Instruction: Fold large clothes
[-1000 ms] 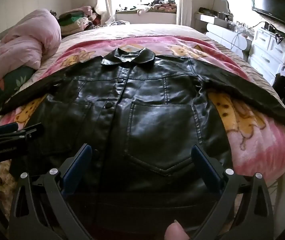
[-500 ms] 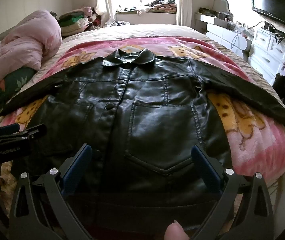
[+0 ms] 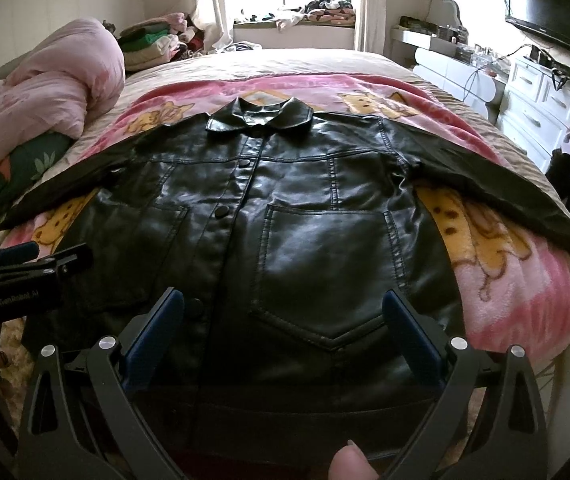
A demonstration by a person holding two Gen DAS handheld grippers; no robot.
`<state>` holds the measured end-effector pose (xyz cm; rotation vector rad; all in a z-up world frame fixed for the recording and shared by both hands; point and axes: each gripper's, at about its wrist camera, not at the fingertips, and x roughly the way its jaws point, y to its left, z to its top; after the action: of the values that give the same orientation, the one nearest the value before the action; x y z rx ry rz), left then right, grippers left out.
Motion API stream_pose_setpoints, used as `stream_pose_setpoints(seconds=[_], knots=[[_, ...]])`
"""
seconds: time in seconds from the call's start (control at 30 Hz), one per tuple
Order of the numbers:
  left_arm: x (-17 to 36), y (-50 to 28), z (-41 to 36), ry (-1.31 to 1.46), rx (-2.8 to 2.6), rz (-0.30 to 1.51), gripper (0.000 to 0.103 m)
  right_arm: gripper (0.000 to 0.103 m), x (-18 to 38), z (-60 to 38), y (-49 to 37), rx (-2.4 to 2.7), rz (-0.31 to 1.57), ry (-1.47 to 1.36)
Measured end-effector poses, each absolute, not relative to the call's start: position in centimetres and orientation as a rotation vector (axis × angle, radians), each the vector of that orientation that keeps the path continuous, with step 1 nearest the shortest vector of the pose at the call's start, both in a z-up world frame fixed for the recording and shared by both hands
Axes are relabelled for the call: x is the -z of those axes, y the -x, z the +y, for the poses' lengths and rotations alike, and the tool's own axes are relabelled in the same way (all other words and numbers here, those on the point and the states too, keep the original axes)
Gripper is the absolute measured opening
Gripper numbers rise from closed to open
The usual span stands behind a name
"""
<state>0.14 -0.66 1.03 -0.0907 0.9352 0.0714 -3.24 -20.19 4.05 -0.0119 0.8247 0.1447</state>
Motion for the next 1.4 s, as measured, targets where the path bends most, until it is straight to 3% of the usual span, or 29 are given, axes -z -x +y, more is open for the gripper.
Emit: stream_pose_setpoints(seconds=[0.93,1.4], knots=[[-1.6,-0.4,-0.8,0.075,-0.062,0.930,0.095,0.099,-4.3,-19.8,3.1,-0.140,0.819,0.018],[-2.3,-4.4,-0.4,0.094,-0.084,0.921,0.095,0.099,-6.4,-20.1,-0.8,-0.110,0.803,0.018]])
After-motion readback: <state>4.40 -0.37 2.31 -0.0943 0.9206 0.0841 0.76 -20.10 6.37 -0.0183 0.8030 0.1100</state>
